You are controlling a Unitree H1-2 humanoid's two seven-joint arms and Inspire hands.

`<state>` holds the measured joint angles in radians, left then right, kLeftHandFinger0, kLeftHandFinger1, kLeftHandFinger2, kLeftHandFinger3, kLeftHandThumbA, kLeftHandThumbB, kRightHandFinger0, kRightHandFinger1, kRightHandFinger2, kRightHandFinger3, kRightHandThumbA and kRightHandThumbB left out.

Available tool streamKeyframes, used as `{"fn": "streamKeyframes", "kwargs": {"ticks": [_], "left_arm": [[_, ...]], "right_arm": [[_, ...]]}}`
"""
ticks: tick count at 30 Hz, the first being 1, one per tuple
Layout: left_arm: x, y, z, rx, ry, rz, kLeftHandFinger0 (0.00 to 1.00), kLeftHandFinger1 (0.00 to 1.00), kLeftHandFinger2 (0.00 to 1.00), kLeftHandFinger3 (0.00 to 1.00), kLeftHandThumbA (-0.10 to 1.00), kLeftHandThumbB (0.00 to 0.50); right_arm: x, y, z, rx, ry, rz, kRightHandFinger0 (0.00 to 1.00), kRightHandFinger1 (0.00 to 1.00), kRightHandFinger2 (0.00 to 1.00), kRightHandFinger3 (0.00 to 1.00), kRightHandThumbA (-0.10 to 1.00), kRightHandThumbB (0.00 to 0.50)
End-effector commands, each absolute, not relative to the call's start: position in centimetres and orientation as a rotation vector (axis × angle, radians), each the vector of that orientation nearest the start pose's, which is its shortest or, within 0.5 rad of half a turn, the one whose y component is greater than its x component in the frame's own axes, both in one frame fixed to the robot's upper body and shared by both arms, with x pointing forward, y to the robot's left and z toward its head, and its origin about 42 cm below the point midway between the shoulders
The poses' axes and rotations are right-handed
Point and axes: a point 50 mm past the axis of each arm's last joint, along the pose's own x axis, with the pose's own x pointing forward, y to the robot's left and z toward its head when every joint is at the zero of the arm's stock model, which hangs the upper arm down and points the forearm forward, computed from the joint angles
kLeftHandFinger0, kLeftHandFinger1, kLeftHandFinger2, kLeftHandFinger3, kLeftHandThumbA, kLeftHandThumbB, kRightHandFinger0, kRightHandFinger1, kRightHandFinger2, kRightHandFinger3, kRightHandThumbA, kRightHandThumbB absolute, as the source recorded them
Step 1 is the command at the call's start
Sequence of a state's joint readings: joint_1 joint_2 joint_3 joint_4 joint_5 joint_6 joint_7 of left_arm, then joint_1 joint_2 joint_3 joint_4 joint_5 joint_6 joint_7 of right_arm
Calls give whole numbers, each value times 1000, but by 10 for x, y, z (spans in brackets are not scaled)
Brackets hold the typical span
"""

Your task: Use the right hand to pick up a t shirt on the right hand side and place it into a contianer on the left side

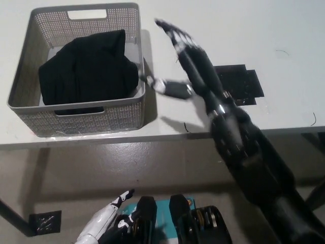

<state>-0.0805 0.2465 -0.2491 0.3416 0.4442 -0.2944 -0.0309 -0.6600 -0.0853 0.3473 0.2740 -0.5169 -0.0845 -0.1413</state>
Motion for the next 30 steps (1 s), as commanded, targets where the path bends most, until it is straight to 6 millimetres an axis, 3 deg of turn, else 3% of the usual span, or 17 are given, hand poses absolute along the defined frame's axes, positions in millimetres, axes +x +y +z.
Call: {"fn": "streamKeyframes", "kwargs": {"ticks": [1,4,10,14,17,21,25,26,27,30], "left_arm": [[286,268,43,673,-40,-295,972,995,1000,1000,1000,299],[280,271,38,659,-38,-273,999,1000,1000,1000,1000,283],[274,270,29,651,-22,-254,940,954,1000,1000,1000,320],[274,270,30,645,-7,-258,980,992,1000,1000,1000,360],[274,269,28,629,-11,-250,978,987,1000,1000,1000,351],[274,269,28,622,-15,-249,977,976,1000,1000,1000,355],[272,270,27,624,-23,-238,983,966,1000,1000,1000,354],[272,271,27,615,-23,-231,980,961,1000,1000,1000,357],[272,270,27,601,-28,-225,984,957,1000,1000,1000,343],[273,271,28,599,-32,-223,1000,972,1000,1000,1000,339]], "right_arm": [[322,-185,250,-728,-870,117,1000,1000,1000,1000,735,298],[292,-213,211,-731,-831,65,1000,1000,1000,1000,716,216],[249,-240,152,-792,-703,98,1000,1000,1000,1000,644,209],[215,-259,101,-838,-558,113,1000,1000,1000,1000,722,211],[207,-265,88,-867,-513,120,1000,1000,1000,1000,725,215],[191,-277,59,-860,-368,104,1000,1000,1000,1000,847,254],[189,-282,37,-785,-257,61,1000,1000,1000,1000,850,251],[190,-283,33,-761,-231,60,1000,1000,1000,1000,848,241],[191,-284,21,-722,-177,49,1000,1000,1000,1000,822,196],[195,-284,11,-670,-120,34,1000,1000,1000,1000,840,215]]}}
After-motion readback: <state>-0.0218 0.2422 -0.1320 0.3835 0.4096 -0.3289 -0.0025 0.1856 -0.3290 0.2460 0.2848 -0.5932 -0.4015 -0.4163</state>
